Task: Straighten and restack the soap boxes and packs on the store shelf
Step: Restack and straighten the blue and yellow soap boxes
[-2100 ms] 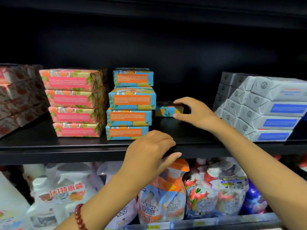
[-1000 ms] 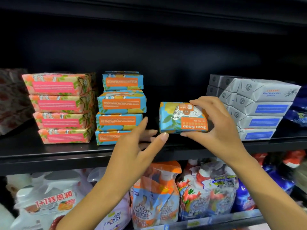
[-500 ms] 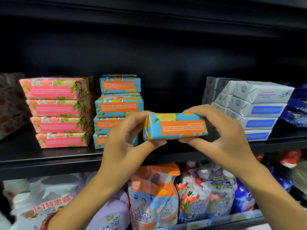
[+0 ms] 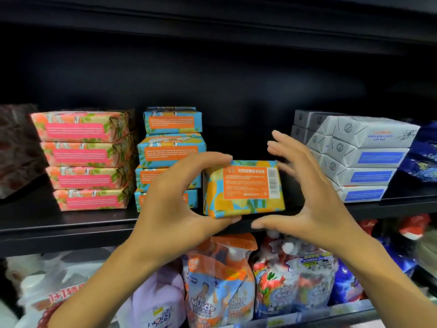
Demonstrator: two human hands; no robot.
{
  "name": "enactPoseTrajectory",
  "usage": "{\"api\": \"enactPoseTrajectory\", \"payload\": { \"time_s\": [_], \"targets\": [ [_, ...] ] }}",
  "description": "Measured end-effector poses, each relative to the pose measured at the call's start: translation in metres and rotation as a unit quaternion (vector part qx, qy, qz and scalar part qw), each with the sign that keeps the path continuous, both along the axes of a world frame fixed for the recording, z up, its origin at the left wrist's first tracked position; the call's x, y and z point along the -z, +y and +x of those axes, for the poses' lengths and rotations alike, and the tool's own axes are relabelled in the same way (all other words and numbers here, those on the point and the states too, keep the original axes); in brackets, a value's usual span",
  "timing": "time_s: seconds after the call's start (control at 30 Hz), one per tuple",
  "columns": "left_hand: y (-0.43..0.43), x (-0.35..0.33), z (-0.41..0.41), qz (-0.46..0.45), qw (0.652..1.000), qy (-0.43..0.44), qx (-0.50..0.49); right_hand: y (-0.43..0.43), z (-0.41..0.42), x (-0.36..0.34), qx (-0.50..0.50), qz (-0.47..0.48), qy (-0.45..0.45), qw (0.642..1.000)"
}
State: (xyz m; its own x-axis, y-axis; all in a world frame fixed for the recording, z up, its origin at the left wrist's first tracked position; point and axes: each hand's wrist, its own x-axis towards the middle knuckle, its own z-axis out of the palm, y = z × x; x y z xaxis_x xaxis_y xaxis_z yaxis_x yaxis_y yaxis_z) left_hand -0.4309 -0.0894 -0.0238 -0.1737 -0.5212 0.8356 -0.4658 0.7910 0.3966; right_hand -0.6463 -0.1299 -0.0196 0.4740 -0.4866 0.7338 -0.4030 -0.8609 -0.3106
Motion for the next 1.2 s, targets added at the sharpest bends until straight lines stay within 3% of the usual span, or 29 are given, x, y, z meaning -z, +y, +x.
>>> {"api": "enactPoseTrajectory", "payload": {
  "time_s": [0.1, 0.17, 0.33, 0.47, 0.57, 0.67, 0.8, 0.93, 1.07, 1.2],
  "targets": [
    [-0.003, 0.002, -0.001, -0.065, 0.997, -0.05, 0.005, 0.002, 0.002, -0.003, -0.041, 0.143, -0.036, 0.988],
    [-0.006, 0.006, -0.002, -0.082, 0.995, -0.052, 0.014, 0.0, 0.004, -0.006, -0.026, 0.149, -0.038, 0.988],
    [-0.007, 0.011, -0.003, -0.074, 0.993, -0.08, -0.045, 0.007, 0.01, -0.007, 0.021, 0.037, -0.081, 0.996],
    [0.0, 0.013, -0.008, 0.126, 0.989, 0.074, 0.024, 0.006, 0.013, 0.005, 0.048, -0.135, -0.084, 0.986],
    [-0.002, 0.012, -0.007, 0.169, 0.976, 0.127, 0.052, 0.001, 0.015, 0.013, 0.021, -0.175, -0.077, 0.981],
    [-0.004, 0.012, -0.005, 0.146, 0.979, 0.125, 0.06, -0.001, 0.011, 0.015, 0.015, -0.127, -0.032, 0.991],
    [-0.007, 0.019, -0.001, 0.117, 0.984, 0.117, 0.058, 0.0, -0.003, 0.009, -0.022, 0.039, 0.025, 0.999],
    [-0.006, 0.029, -0.002, 0.119, 0.986, 0.105, 0.057, -0.003, -0.006, 0.007, -0.01, 0.029, 0.054, 0.998],
    [-0.002, 0.037, 0.008, 0.001, 0.994, -0.011, -0.111, -0.015, -0.011, 0.008, 0.019, 0.024, 0.056, 0.998],
    [0.003, 0.042, 0.032, 0.009, 0.981, -0.019, -0.193, -0.036, -0.012, 0.009, 0.055, 0.083, 0.047, 0.994]
  ]
}}
